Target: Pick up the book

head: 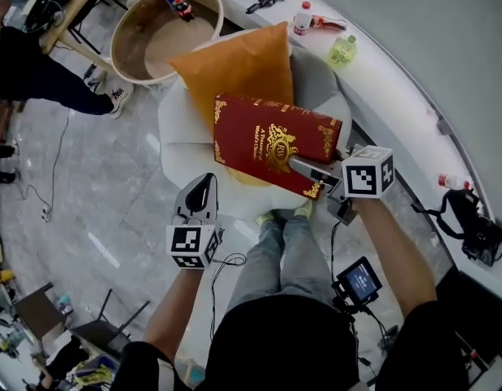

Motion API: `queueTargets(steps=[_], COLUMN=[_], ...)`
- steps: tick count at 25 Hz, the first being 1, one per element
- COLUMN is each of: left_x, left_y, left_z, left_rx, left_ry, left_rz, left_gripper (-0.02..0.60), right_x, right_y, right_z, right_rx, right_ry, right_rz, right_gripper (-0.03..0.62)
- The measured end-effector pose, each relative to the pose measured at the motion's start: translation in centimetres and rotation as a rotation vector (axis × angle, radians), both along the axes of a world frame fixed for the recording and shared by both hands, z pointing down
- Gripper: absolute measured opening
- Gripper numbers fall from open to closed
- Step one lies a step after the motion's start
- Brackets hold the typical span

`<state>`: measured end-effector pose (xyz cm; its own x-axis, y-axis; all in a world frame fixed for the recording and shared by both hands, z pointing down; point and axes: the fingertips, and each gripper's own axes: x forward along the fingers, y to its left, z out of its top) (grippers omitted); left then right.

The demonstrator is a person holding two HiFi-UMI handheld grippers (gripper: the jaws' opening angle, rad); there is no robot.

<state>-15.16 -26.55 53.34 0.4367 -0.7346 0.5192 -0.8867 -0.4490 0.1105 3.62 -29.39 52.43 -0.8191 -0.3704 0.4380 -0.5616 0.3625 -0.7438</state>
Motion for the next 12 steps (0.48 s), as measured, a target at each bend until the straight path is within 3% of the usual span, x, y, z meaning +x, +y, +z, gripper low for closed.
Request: queueTargets(steps=[5, 12], left_x=[-0.6, -0.6], left_y=[0.5, 2.3], left_z=[-4.2, -9.2], left_rx=[0.016, 0.101], left_ry=[0.025, 0.049], left_rz=[-0.001, 0.008], left_gripper=[0.005, 0.006], right_x=[0.2, 0.9], right_y=[1.9, 4.5], right_z=[-5.0, -11.2], right_rx=[0.057, 0.151], right_ry=[-0.024, -0.081], right_rz=[0.054, 0.116], right_gripper=[0.249, 0.249])
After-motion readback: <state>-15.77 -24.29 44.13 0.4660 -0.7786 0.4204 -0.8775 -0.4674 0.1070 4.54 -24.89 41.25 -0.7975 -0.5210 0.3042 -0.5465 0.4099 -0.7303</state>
